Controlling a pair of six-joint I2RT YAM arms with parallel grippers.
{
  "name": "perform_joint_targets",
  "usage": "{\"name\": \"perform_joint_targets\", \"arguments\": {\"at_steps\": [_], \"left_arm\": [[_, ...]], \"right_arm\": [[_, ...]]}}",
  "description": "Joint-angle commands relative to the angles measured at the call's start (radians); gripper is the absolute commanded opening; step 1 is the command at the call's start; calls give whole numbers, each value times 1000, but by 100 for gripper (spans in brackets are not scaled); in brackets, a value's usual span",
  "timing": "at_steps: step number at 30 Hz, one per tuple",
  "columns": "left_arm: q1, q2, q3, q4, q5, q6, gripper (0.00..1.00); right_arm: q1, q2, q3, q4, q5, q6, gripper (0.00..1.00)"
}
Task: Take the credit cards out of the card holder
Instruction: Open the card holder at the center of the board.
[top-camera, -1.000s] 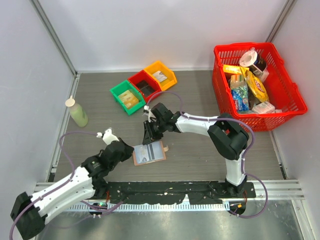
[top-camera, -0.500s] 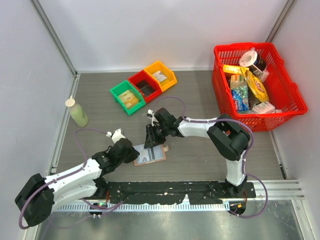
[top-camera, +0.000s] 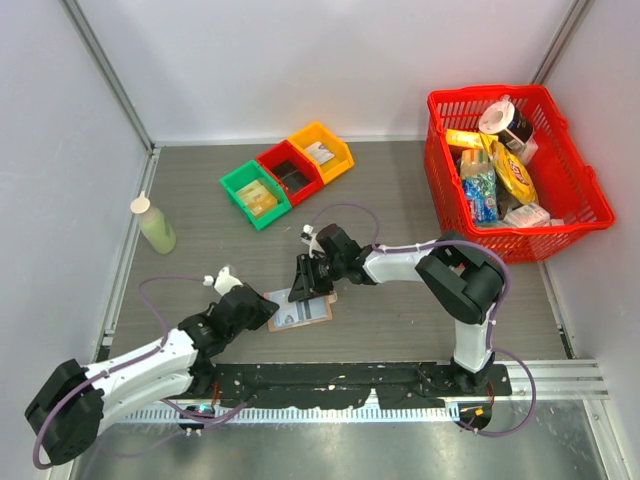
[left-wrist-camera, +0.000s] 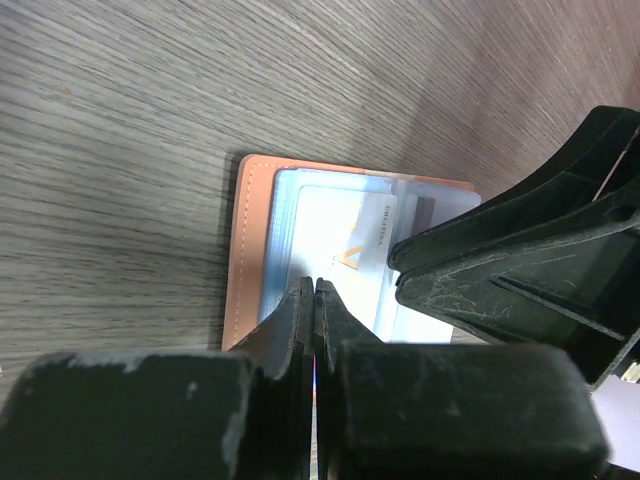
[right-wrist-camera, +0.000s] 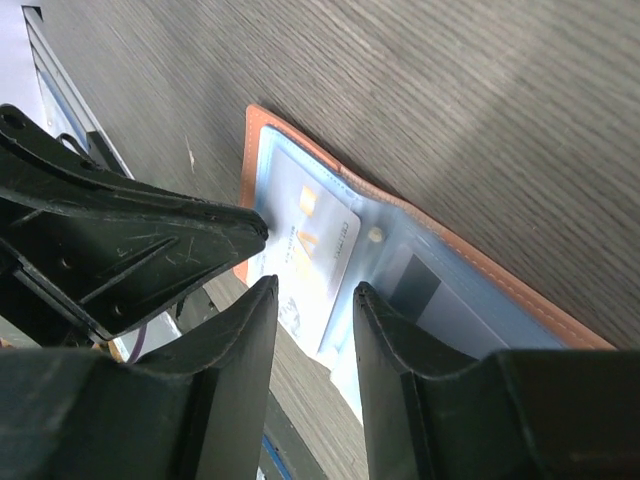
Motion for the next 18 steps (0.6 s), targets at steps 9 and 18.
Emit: {"name": "perform_joint_targets", "arguments": {"at_steps": [9, 18], "left_arm": [[2, -78, 83, -261, -67, 66, 2], [4, 103, 87, -141, 30, 77, 1]], "right_arm": [[3, -15, -19, 29, 18, 12, 41], [5, -12, -30, 54, 0, 13, 38]]}}
